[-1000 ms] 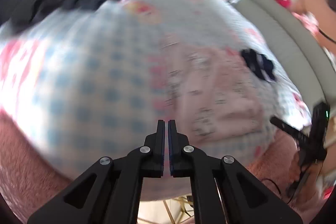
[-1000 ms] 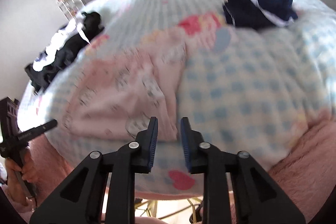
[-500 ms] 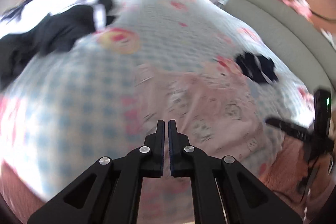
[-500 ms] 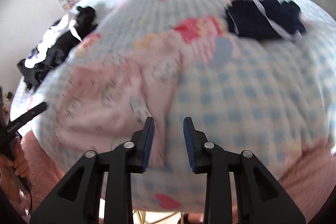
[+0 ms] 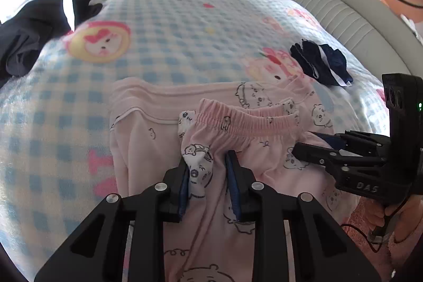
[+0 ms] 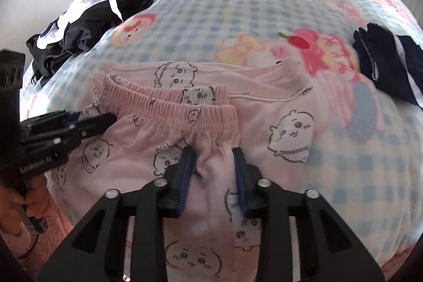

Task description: Fold clothes

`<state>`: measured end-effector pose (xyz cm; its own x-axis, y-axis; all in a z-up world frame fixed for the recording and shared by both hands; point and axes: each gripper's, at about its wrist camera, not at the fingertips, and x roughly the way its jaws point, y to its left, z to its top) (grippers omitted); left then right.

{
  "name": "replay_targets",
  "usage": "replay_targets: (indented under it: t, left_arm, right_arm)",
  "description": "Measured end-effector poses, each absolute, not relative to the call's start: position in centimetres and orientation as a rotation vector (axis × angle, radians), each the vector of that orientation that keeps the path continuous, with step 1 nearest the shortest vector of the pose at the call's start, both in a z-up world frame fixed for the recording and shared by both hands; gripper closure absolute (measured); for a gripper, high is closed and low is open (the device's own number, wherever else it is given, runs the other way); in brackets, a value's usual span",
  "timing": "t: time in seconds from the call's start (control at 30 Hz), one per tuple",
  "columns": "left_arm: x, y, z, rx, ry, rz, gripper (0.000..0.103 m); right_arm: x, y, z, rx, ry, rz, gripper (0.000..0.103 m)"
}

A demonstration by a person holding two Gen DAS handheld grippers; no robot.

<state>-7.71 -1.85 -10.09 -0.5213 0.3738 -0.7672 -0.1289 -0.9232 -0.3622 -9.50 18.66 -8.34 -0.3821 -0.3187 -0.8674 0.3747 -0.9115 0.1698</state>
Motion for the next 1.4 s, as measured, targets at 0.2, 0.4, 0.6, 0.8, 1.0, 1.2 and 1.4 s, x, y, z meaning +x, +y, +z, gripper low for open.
replay_targets:
  t: [0.2, 0.4, 0.6, 0.8, 1.0, 1.2, 1.4]
  left_arm:
    - [-7.8, -2.4, -9.3, -1.307, -0.503, 2.454, 0.087]
    - [-7.7, -2.0, -3.5, -1.079, -0.427, 2.565, 0.088]
    - [-11.3, -2.4, -8.0, -1.233, -0.423, 2.624, 0.065]
    - [-5.6, -2.1, -6.3, -1.075, -0.429, 2.72, 0.065]
    - [-2.5, -1.5, -8.6, -1.232, -0.395, 2.703, 0.065]
    - [0.9, -5.7, -8.7, -1.253, -0.547, 2.746, 0.064]
    - [2.3, -7.0, -10.5, -1.267, -0.756, 2.59, 0.064]
  right_arm:
    - [-9.3, 18.5, -7.2, 1.38, 0.07, -2.372, 0.094]
    - [-8.6, 17.2, -1.9, 1.126, 0.12, -2.477, 0.095]
    - [-14.8, 18.0, -7.0, 1.449, 0.094, -2.479, 0.077]
    - [-11.5, 20.4, -4.6, 1.322, -0.053, -2.508, 0.075]
    - [-7.1, 19.7, -5.7, 1.353, -0.105, -2.376, 0.066]
    - [-4.4, 20.3, -7.7, 1.499, 0.036, -2.48, 0.079]
    - [-3.0, 20.2, -5.7, 1.393, 0.007, -2.54, 0.061]
